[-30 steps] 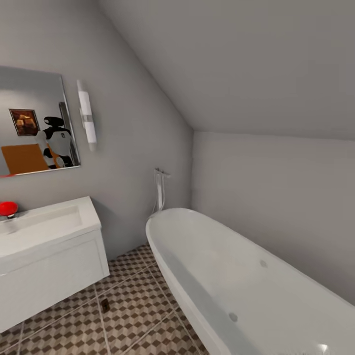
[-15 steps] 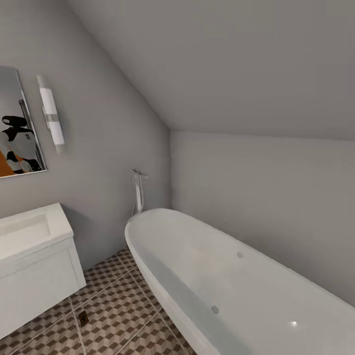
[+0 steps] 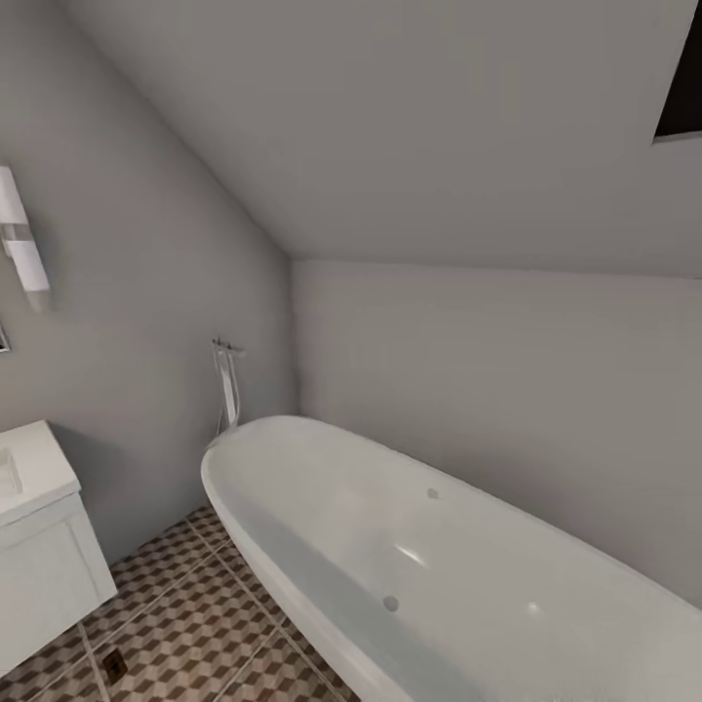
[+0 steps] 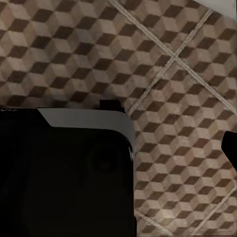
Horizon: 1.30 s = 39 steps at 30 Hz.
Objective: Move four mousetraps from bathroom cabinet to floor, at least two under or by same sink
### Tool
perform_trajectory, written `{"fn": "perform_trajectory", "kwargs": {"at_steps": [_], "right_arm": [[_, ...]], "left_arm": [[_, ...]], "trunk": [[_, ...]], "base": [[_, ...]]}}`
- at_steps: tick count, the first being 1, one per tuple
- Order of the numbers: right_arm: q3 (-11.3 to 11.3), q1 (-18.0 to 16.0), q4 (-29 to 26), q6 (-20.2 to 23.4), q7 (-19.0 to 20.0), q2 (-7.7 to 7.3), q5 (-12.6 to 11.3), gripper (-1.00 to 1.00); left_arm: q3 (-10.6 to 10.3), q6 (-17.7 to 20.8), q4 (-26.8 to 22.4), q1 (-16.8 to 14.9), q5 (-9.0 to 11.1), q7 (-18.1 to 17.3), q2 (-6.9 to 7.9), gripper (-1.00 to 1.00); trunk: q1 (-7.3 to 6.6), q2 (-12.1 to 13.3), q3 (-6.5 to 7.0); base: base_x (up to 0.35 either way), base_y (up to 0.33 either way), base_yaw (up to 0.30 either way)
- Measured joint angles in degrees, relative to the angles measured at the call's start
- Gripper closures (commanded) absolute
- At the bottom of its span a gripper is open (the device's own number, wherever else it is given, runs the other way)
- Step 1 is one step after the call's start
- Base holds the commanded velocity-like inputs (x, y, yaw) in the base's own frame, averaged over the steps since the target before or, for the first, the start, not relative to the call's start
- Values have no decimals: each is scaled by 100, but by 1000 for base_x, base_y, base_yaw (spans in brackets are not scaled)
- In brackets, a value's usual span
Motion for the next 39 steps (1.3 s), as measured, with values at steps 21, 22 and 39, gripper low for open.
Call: {"fn": "perform_trajectory", "kwargs": {"at_steps": [21,22,39], "right_arm": [[0,0,0,-11,4,0,-3,-100],[0,0,0,-12,4,0,-3,-100],[0,0,1,-22,-3,-1,-3,-100]], "left_arm": [[0,0,0,1,0,0,0,-100],[0,0,0,0,0,0,0,-100],[-1,0,0,2,-1,0,0,-100]], "trunk": [[0,0,0],[0,0,0],[0,0,0]], "base": [[0,0,-296],[0,0,-296],[0,0,-296]]}}
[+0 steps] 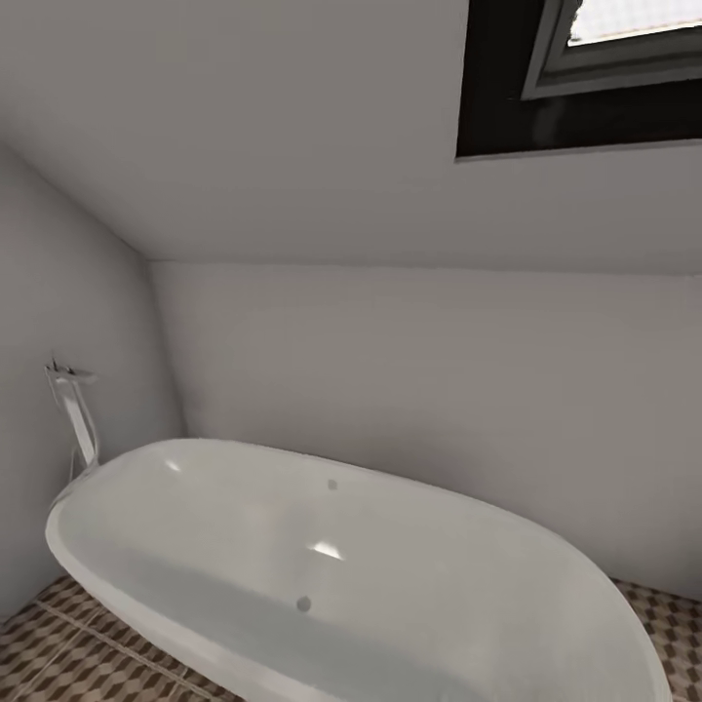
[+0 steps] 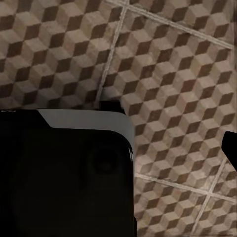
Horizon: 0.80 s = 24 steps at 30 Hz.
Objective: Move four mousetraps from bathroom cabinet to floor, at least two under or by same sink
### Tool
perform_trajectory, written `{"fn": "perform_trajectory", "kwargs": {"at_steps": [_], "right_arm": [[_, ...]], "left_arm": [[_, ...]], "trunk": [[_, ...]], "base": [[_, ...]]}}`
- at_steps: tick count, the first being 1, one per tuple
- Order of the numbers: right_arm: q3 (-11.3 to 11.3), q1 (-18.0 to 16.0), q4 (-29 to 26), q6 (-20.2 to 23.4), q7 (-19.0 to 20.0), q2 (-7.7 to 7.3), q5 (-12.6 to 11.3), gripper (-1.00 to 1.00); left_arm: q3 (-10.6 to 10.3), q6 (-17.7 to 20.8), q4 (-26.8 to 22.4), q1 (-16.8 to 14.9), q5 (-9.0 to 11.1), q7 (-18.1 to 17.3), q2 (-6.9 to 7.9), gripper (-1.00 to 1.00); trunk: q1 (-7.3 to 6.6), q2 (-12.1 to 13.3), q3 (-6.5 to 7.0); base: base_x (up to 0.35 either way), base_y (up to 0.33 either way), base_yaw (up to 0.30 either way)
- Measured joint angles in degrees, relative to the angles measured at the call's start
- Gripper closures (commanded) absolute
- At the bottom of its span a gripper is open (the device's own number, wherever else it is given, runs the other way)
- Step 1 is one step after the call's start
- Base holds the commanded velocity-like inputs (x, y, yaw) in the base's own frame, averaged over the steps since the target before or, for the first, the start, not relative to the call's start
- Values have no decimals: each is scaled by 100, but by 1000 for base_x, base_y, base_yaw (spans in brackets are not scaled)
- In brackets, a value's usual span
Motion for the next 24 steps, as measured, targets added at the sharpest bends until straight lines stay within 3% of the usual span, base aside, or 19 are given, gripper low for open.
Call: {"fn": "perform_trajectory", "kwargs": {"at_steps": [24], "right_arm": [[0,0,0,-7,2,-3,0,-100]], "left_arm": [[0,0,0,-2,2,0,0,-100]], "trunk": [[0,0,0]], "base": [[0,0,-296]]}}
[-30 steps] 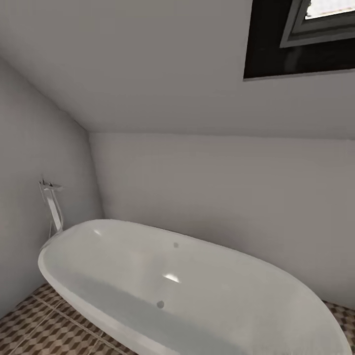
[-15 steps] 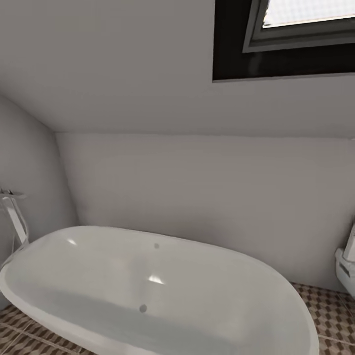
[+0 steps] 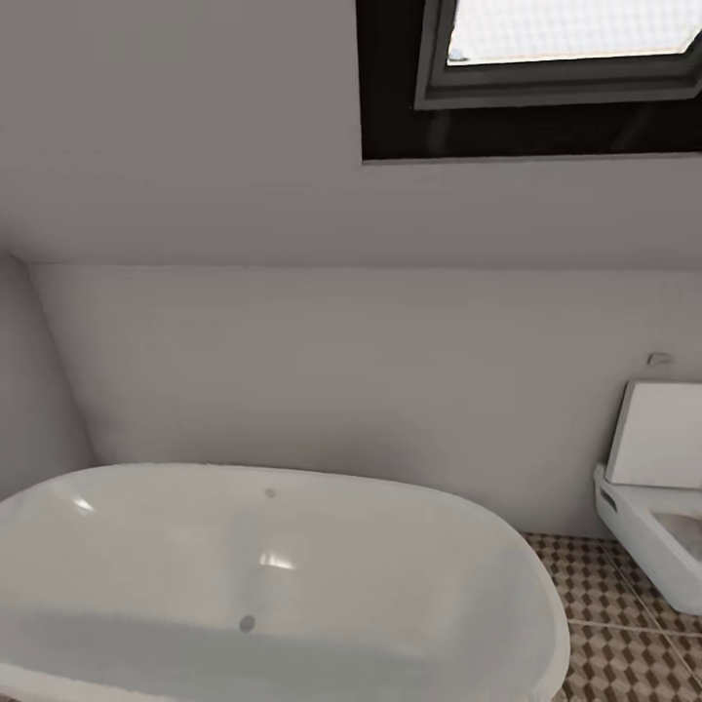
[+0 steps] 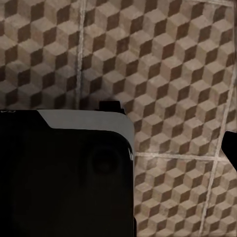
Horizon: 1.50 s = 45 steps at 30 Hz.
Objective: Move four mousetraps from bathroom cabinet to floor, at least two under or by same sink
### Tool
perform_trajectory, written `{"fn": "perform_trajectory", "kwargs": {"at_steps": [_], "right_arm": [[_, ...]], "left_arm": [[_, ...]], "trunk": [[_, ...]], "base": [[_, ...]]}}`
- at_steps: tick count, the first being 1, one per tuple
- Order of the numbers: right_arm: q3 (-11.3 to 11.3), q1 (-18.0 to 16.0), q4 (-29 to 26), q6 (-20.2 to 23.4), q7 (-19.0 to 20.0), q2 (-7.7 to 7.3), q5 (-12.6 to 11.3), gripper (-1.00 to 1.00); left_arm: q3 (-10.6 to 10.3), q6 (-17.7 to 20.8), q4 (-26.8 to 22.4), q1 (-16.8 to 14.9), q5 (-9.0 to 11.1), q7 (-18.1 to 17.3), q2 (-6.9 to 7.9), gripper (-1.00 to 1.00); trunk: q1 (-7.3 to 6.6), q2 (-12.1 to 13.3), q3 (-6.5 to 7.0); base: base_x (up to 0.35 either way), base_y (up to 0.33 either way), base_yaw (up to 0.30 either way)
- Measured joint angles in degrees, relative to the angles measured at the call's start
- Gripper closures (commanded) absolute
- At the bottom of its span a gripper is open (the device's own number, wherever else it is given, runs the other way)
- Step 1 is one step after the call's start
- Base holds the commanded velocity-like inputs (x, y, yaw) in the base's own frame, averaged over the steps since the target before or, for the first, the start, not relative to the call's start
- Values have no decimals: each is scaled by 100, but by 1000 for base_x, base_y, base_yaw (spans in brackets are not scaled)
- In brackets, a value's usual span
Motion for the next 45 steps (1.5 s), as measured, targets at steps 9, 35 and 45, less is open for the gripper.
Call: {"fn": "perform_trajectory", "kwargs": {"at_steps": [9,35,45], "right_arm": [[0,0,0,-1,-1,2,0,-100],[0,0,0,-3,-1,4,0,-100],[0,0,0,-8,-1,2,0,-100]], "left_arm": [[0,0,0,0,-1,0,0,-100],[0,0,0,0,-1,0,0,-100],[0,0,0,0,-2,0,0,-100]], "trunk": [[0,0,0],[0,0,0],[0,0,0]], "base": [[0,0,-296],[0,0,-296],[0,0,-296]]}}
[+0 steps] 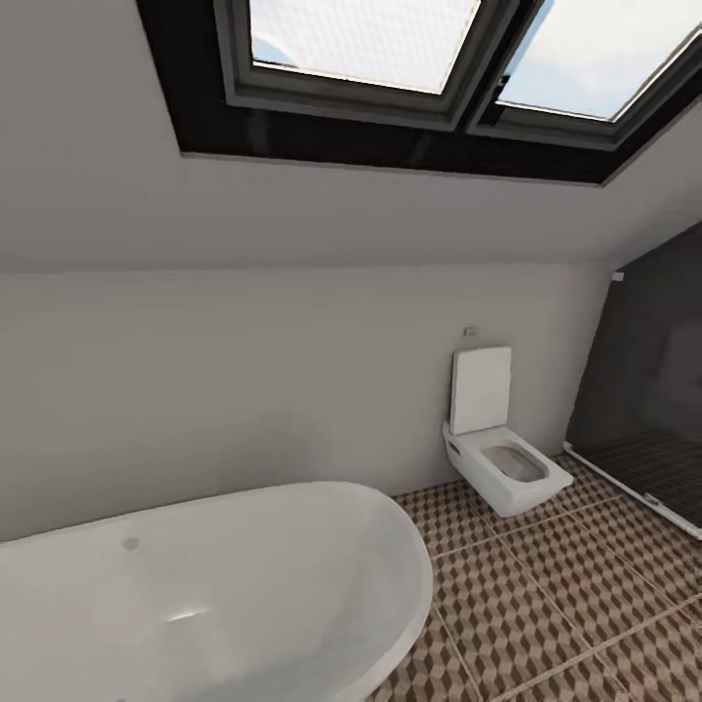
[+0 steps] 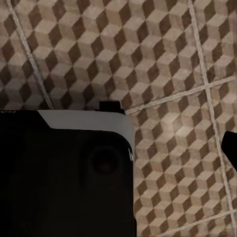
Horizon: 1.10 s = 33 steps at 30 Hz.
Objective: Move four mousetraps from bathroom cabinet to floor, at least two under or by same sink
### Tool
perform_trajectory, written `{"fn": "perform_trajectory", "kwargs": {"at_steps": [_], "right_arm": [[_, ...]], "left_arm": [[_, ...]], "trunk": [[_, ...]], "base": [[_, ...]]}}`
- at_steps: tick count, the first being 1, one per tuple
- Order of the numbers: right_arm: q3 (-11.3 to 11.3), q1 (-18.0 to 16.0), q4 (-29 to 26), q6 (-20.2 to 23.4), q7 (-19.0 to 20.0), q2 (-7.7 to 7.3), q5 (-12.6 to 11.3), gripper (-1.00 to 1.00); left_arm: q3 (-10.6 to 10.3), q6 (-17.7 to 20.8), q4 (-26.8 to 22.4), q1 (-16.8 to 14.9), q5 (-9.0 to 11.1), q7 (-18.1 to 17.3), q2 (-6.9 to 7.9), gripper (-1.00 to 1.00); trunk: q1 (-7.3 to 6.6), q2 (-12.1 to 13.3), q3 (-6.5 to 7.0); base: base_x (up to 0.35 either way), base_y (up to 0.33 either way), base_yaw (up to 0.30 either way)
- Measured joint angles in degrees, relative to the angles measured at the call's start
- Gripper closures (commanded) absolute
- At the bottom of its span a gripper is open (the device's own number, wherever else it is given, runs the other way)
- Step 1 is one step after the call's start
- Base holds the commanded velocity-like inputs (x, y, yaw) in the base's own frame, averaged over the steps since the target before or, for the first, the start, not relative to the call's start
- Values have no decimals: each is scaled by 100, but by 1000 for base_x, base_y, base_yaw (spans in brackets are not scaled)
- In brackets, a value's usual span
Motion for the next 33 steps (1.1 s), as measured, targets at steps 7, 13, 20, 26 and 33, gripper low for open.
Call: {"fn": "perform_trajectory", "kwargs": {"at_steps": [7,13,20,26,33], "right_arm": [[0,0,0,-2,4,2,0,-100],[-1,0,0,-2,5,-2,0,-100],[0,0,0,-2,5,0,0,-100],[0,0,0,-2,5,0,0,-100],[0,0,0,-2,4,-1,0,-100]], "left_arm": [[0,0,0,0,0,0,0,-100],[0,0,0,0,0,0,0,-100],[0,0,0,0,0,0,0,-100],[0,0,0,0,0,0,0,-100],[0,0,0,0,0,0,0,-100]], "trunk": [[0,0,0],[0,0,0],[0,0,0],[0,0,0],[0,0,0]], "base": [[0,0,-296],[0,0,-296],[0,0,-296],[0,0,-296],[0,0,-296]]}}
